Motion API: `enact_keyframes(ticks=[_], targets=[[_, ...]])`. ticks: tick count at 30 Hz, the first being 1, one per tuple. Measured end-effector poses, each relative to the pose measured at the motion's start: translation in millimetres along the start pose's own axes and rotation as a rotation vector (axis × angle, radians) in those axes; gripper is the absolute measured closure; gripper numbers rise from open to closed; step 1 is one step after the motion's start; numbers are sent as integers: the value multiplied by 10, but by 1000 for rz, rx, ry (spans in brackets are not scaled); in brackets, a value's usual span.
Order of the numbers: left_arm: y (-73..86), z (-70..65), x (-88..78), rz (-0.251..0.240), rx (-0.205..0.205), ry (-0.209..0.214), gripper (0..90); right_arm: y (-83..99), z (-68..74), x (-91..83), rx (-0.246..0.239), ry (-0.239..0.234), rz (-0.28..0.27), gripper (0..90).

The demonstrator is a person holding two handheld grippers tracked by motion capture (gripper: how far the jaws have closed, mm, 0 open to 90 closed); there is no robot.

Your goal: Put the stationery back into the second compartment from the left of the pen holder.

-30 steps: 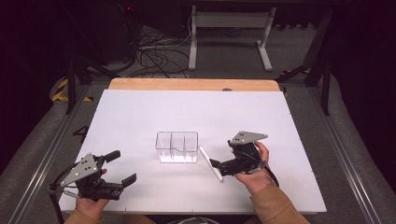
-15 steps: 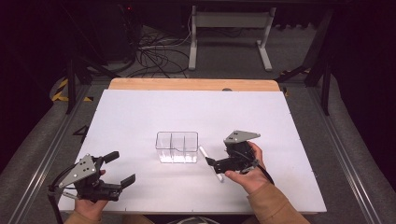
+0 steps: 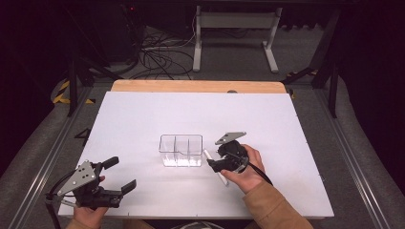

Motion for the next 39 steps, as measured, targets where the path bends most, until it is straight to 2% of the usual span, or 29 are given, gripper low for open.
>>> enact_keyframes(ticks=[5,9,14,22,30,37,39], targets=[[2,7,7,5,0,-1,13,-15,7,92,18,21,58,431],[1,8,13,7,1,0,14,-33,5,140,44,9,88,462],[2,7,17,7,-1,-1,14,-37,-1,204,76,19,146,538],[1,12,26,14,6,-5,15,-38,11,273,117,24,211,557],[5,12,45,24,17,-4,17,-44,40,318,159,32,256,639],[10,8,53,28,12,1,16,-57,47,354,163,41,280,651],[8,5,53,27,13,1,16,-61,52,364,162,48,290,680]])
Point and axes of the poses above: each handheld gripper's, and its own axes: x roughly forward along the jaws, y roughly out of its underside, z roughly to its left, the point moved 2 cm from there along x, roughly forward along the jaws, and after that the axes turned 6 degrees about -x, right-handed, at the moved point
